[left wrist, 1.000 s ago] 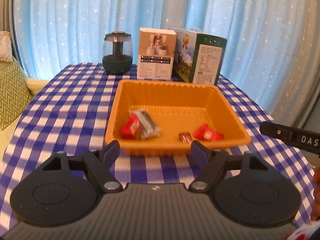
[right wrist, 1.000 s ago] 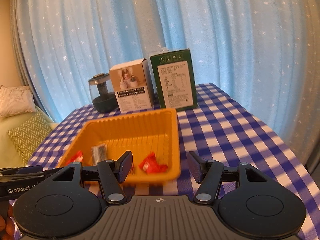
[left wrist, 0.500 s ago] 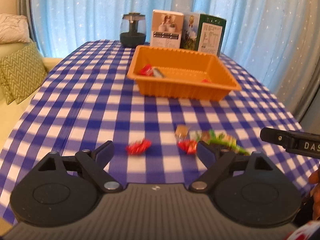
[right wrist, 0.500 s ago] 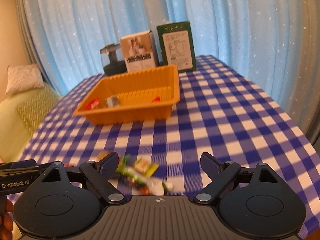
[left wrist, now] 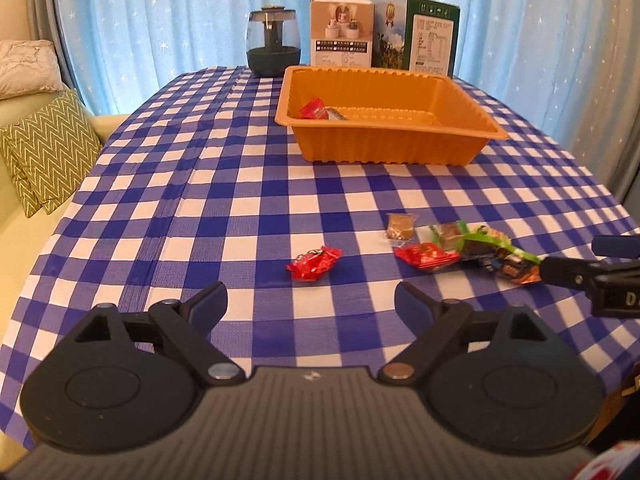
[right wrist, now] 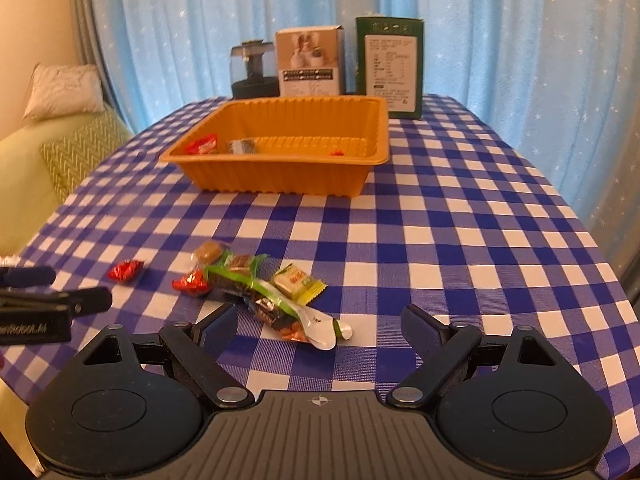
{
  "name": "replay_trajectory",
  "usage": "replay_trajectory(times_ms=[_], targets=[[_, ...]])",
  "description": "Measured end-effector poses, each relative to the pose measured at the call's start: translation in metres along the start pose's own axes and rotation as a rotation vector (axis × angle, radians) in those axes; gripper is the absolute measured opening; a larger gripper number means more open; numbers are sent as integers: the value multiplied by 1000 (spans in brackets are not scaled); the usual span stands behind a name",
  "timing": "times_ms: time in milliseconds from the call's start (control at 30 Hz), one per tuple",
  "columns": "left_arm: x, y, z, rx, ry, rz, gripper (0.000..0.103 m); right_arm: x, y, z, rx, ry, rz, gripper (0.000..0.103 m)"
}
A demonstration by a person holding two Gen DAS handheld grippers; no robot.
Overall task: Organize snacks
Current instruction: 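Withdraw both open tools from the tray back toward the remaining snacks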
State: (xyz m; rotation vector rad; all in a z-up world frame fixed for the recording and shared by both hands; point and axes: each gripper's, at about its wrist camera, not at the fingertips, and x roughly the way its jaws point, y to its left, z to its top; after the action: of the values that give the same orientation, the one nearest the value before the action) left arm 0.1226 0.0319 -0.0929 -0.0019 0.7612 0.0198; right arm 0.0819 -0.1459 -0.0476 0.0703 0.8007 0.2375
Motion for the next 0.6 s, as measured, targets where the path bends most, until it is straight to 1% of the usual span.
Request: replay_trajectory(times_ms=[133,233,433,500,567,600], targets=[[8,3,2,16,1,-3,89,12,6,1,-53,24,20,88],[13,4,4,26,-1,-3,89,20,11,2,-98,28,17,88],[21,11,5,-14,4,-29,89,35,12,4,-117,46,14,86],[23,11,6,-12,4,-30,89,40,12,6,-124,56,14,77],[24,12,6,-10,1,-36,89,45,12,7,-130,66,13,74],[25,12,6,-9,1,-37,89,47,13,7,-135,69,12,70]])
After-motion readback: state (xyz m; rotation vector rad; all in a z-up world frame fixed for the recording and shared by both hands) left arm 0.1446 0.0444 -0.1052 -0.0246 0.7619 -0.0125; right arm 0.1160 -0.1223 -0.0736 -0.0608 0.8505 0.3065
